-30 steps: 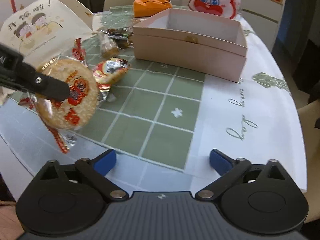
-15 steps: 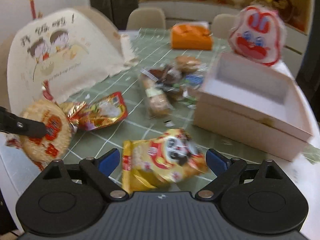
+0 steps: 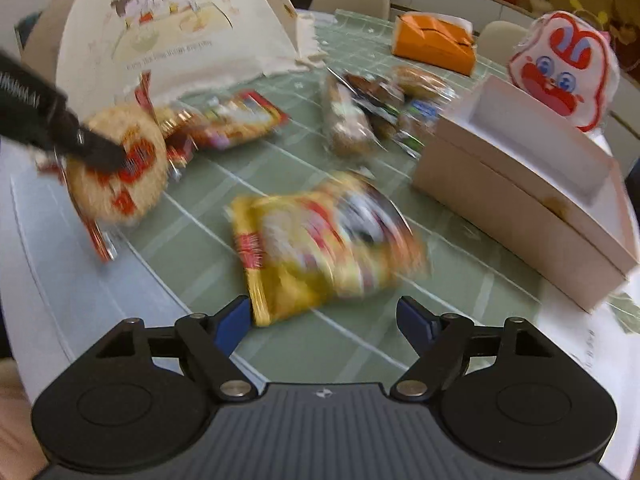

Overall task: Organize snacks
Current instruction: 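Grasp the yellow panda chip bag with right tool while left tool holds stick snack, then release stick snack into pink box with left tool while right tool drops panda bag in, then grasp the yellow-wrapped cake with left tool while right tool reaches toward red pouch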

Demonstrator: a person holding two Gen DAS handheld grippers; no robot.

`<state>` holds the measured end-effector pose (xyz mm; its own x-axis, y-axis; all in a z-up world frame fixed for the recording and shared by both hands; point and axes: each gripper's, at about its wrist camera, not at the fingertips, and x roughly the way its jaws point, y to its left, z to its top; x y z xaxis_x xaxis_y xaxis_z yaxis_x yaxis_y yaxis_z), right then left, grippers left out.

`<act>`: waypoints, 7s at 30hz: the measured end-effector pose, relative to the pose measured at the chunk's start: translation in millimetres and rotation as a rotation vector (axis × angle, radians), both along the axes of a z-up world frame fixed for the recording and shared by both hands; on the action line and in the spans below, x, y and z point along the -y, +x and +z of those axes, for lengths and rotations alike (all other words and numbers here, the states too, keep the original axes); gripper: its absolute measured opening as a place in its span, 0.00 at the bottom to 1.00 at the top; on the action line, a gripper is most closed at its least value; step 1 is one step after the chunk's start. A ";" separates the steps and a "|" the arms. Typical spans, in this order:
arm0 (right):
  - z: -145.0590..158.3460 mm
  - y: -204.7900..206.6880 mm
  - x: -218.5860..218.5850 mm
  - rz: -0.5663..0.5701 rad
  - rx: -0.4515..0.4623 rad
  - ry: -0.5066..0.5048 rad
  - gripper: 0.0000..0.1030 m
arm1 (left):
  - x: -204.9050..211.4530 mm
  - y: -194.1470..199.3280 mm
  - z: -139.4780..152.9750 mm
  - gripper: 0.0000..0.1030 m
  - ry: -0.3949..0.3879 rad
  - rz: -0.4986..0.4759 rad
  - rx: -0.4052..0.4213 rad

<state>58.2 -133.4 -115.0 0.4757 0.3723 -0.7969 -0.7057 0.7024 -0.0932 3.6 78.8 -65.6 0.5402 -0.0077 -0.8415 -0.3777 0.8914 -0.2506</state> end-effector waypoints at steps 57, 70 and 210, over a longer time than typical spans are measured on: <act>62.3 28.7 161.7 -0.390 -0.056 0.202 0.62 | 159.9 196.9 74.4 0.22 0.037 -0.276 0.243; 59.2 60.9 162.6 -0.466 -0.045 0.200 0.62 | 151.8 226.4 46.9 0.23 0.140 -0.318 0.145; -1.4 -16.3 -33.5 0.450 -0.186 0.062 0.72 | 34.2 -5.4 -17.2 0.24 0.230 0.070 0.051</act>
<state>41.9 -100.0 -116.3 0.1079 0.5576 -0.8230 -0.9413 0.3238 0.0960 -1.8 44.7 -82.8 0.5742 0.2201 -0.7886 -0.4326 0.8993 -0.0639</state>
